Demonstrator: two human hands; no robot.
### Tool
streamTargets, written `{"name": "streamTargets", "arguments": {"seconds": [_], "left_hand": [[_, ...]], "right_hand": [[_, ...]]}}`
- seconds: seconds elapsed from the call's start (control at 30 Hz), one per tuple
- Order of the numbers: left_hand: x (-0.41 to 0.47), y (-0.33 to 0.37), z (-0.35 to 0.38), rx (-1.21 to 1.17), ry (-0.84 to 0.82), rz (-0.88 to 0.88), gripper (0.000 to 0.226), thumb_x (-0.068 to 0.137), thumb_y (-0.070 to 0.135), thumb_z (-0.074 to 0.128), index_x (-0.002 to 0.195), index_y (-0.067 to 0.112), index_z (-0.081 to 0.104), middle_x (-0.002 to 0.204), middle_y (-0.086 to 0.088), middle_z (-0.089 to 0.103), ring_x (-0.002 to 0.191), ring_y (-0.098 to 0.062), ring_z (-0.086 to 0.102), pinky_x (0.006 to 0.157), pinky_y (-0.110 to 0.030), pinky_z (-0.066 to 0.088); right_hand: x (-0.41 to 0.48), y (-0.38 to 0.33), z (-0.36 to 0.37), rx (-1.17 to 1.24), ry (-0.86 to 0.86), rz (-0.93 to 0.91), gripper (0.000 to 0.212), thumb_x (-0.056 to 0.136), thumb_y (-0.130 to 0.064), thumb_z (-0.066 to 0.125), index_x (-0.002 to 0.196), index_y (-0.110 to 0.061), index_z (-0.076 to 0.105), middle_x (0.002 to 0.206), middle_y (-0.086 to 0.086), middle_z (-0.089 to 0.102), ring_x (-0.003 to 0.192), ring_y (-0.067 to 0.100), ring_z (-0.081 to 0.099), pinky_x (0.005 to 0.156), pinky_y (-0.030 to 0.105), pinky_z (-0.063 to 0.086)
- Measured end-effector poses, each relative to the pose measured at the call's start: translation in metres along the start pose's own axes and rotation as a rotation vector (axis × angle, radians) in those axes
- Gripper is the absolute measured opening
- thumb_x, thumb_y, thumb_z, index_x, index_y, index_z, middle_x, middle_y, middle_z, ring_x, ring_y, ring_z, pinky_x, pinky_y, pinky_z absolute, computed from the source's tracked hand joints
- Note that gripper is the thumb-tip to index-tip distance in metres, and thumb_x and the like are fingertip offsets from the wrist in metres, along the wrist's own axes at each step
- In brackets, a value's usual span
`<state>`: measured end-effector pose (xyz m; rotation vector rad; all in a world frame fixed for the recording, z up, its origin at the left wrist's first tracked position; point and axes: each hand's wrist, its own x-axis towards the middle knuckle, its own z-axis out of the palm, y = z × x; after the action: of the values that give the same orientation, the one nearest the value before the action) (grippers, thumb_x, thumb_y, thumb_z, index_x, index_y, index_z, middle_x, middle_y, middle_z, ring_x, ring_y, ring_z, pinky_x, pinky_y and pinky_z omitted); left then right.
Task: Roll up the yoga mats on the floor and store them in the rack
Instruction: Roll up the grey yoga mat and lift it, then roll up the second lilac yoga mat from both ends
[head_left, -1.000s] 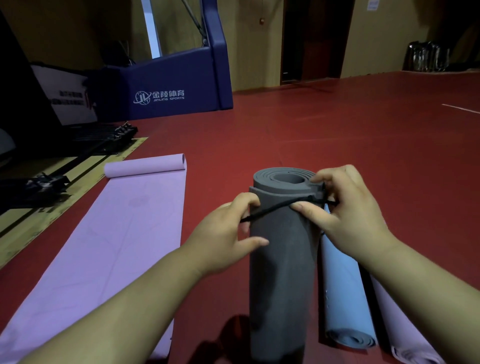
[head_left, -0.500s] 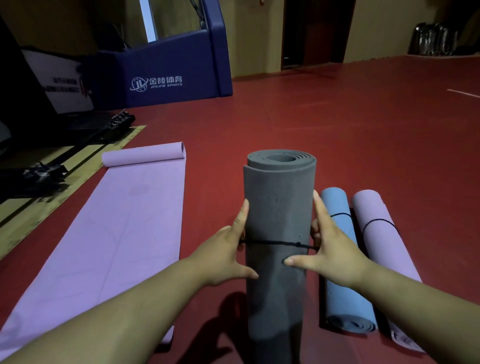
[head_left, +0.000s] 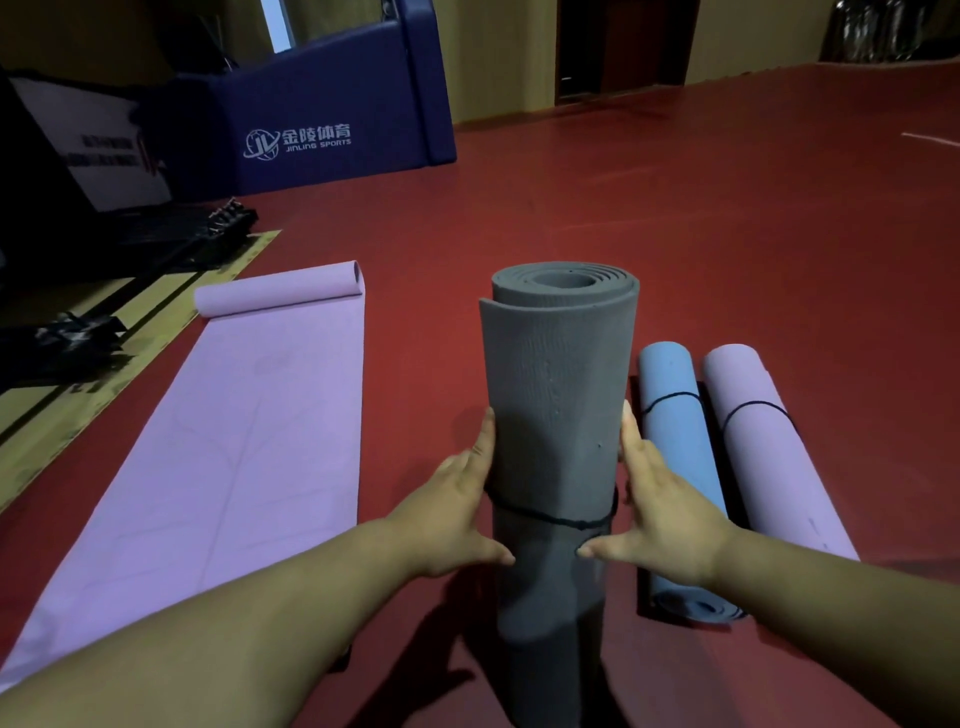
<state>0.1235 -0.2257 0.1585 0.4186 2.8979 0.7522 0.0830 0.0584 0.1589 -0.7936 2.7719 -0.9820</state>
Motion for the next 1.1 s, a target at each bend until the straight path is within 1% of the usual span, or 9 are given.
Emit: {"name": "streamTargets", "arguments": {"seconds": [0.07, 0.13, 0.23, 0.27, 0.37, 0.47, 0.7, 0.9, 1.1], "left_hand": [[0.001, 0.007, 0.001, 0.012, 0.013, -0.008, 0.157, 0.067, 0.049, 0.092, 0.133, 0.051, -0.051, 0.148, -0.012, 0.029, 0.128, -0.034, 0.049, 0.108, -0.04, 0.044], [0.006, 0.012, 0.002, -0.02, 0.008, -0.034, 0.157, 0.069, 0.043, 0.093, 0.13, 0.053, -0.051, 0.152, -0.009, 0.026, 0.117, -0.033, 0.058, 0.099, -0.038, 0.05], [0.021, 0.016, 0.003, -0.153, 0.044, -0.034, 0.154, 0.069, 0.03, 0.094, 0.137, 0.059, -0.042, 0.156, -0.004, 0.031, 0.112, -0.022, 0.062, 0.098, -0.041, 0.054], [0.027, 0.016, 0.002, -0.199, 0.05, -0.031, 0.153, 0.069, 0.027, 0.094, 0.14, 0.061, -0.037, 0.158, -0.001, 0.032, 0.117, -0.021, 0.06, 0.1, -0.042, 0.053], [0.039, 0.017, -0.001, -0.246, 0.039, -0.06, 0.144, 0.071, 0.028, 0.092, 0.147, 0.061, -0.026, 0.166, 0.003, 0.023, 0.142, -0.018, 0.045, 0.114, -0.04, 0.044], [0.044, 0.01, -0.004, -0.216, 0.089, -0.137, 0.129, 0.077, 0.034, 0.088, 0.156, 0.053, -0.013, 0.167, -0.002, 0.024, 0.147, -0.019, 0.039, 0.117, -0.04, 0.039], [0.015, -0.025, -0.036, -0.096, 0.119, -0.353, 0.094, 0.084, 0.036, 0.082, 0.159, 0.033, 0.026, 0.147, -0.007, 0.054, 0.126, -0.022, 0.059, 0.102, -0.03, 0.046], [-0.036, -0.05, -0.083, -0.014, -0.028, -0.496, 0.077, 0.089, 0.036, 0.077, 0.155, 0.024, 0.038, 0.14, -0.007, 0.059, 0.112, -0.019, 0.059, 0.089, -0.021, 0.041], [-0.12, -0.123, -0.105, 0.079, -0.171, -0.657, 0.062, 0.095, 0.047, 0.066, 0.15, 0.03, 0.043, 0.138, 0.002, 0.059, 0.111, -0.015, 0.058, 0.091, -0.024, 0.039]], "right_hand": [[0.002, 0.002, -0.002, 0.028, 0.017, -0.024, 0.159, 0.057, -0.057, 0.093, 0.151, -0.042, -0.034, 0.166, -0.004, 0.018, 0.145, 0.018, 0.037, 0.11, 0.045, 0.044], [0.006, 0.002, -0.003, 0.073, 0.027, -0.011, 0.158, 0.058, -0.05, 0.095, 0.152, -0.044, -0.032, 0.169, -0.012, 0.015, 0.146, 0.014, 0.039, 0.11, 0.043, 0.046], [0.014, 0.007, -0.007, 0.099, 0.03, 0.057, 0.154, 0.058, -0.046, 0.093, 0.149, -0.051, -0.032, 0.162, -0.012, 0.032, 0.116, 0.019, 0.065, 0.096, 0.045, 0.055], [0.017, 0.009, -0.008, 0.105, 0.048, 0.09, 0.152, 0.057, -0.048, 0.09, 0.149, -0.053, -0.031, 0.159, -0.009, 0.038, 0.109, 0.02, 0.068, 0.093, 0.046, 0.056], [0.026, 0.011, -0.009, 0.001, 0.155, 0.205, 0.142, 0.066, -0.049, 0.086, 0.154, -0.047, -0.025, 0.158, 0.0, 0.037, 0.131, 0.028, 0.053, 0.103, 0.051, 0.049], [0.033, 0.006, -0.006, -0.099, 0.2, 0.235, 0.121, 0.077, -0.044, 0.082, 0.161, -0.037, -0.005, 0.155, 0.003, 0.031, 0.137, 0.031, 0.043, 0.106, 0.048, 0.046], [0.045, -0.038, 0.026, -0.22, -0.202, 0.047, 0.096, 0.082, -0.058, 0.075, 0.16, -0.037, 0.023, 0.167, 0.006, 0.02, 0.15, 0.03, 0.029, 0.12, 0.042, 0.032], [0.059, -0.092, 0.071, -0.265, -0.341, -0.077, 0.088, 0.084, -0.059, 0.072, 0.158, -0.038, 0.029, 0.168, 0.002, 0.019, 0.151, 0.026, 0.027, 0.122, 0.037, 0.029], [0.073, -0.133, 0.132, -0.206, -0.432, -0.118, 0.07, 0.087, -0.055, 0.071, 0.148, -0.027, 0.051, 0.156, 0.002, 0.042, 0.142, 0.021, 0.041, 0.117, 0.027, 0.031]]}}
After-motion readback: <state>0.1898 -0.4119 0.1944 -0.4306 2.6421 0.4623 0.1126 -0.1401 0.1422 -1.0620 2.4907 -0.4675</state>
